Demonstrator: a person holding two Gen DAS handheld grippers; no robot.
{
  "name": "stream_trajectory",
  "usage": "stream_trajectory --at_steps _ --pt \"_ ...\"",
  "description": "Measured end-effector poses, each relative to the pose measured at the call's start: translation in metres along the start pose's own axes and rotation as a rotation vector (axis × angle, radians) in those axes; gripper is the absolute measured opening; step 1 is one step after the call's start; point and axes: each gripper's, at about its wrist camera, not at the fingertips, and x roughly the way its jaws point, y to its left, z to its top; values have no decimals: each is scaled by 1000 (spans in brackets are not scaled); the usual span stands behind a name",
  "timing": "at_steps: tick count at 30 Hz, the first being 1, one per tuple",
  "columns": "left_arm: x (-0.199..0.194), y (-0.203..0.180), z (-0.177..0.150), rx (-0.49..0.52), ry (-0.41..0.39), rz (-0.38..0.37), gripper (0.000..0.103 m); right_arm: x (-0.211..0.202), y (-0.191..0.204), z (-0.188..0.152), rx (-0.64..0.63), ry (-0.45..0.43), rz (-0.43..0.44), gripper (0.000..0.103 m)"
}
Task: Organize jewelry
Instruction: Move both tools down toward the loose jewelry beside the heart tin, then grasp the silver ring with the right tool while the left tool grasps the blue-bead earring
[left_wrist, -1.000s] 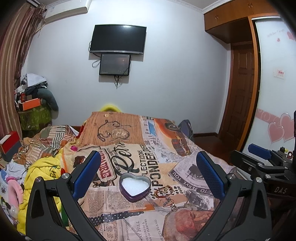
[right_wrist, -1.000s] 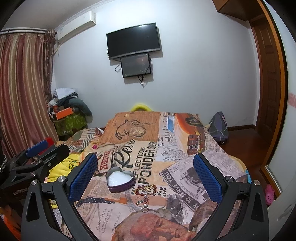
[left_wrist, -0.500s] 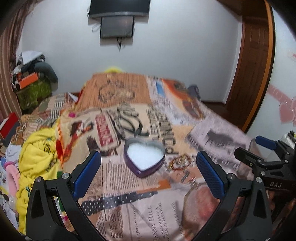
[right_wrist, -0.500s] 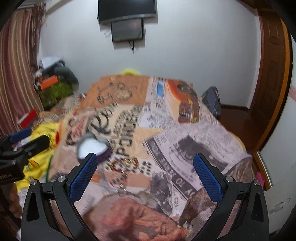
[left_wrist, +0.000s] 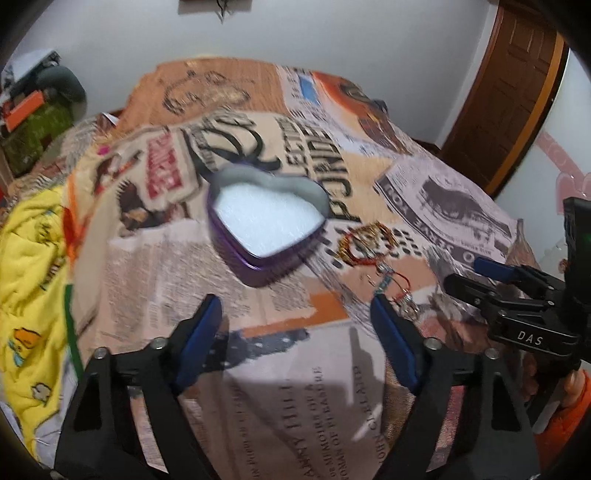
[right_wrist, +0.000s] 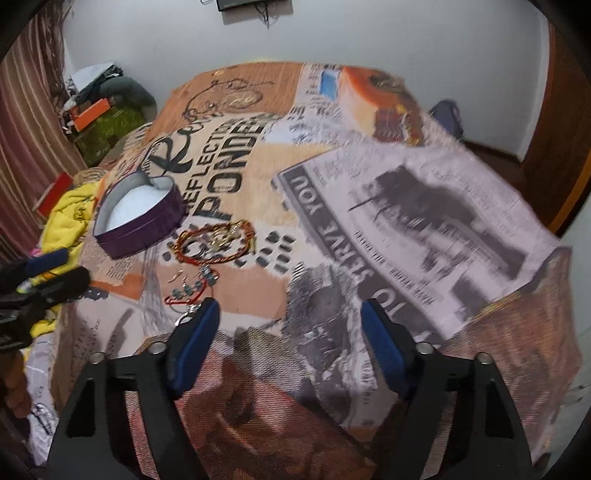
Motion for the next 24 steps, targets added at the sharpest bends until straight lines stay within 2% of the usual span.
stream_trajectory --at_steps 4,9,13,15,17,18,24 --pt "11 -7 -2 6 41 -42 62 -1 7 -3 -10 9 83 63" --pt "14 -14 -5 44 41 -44 55 5 25 -7 -65 28 161 56" --pt "13 -15 -7 53 50 -68 47 22 36 -7 -96 70 197 38" --pt "12 -15 -8 55 52 -75 44 26 40 -7 -114 66 193 35" --pt "12 -15 -9 59 56 -84 43 27 43 -7 -126 58 194 22" --pt "13 -15 -9 62 56 -88 42 28 43 -7 -124 55 195 19" --pt "20 -25 -6 88 76 -142 37 26 35 -7 -92 43 193 19"
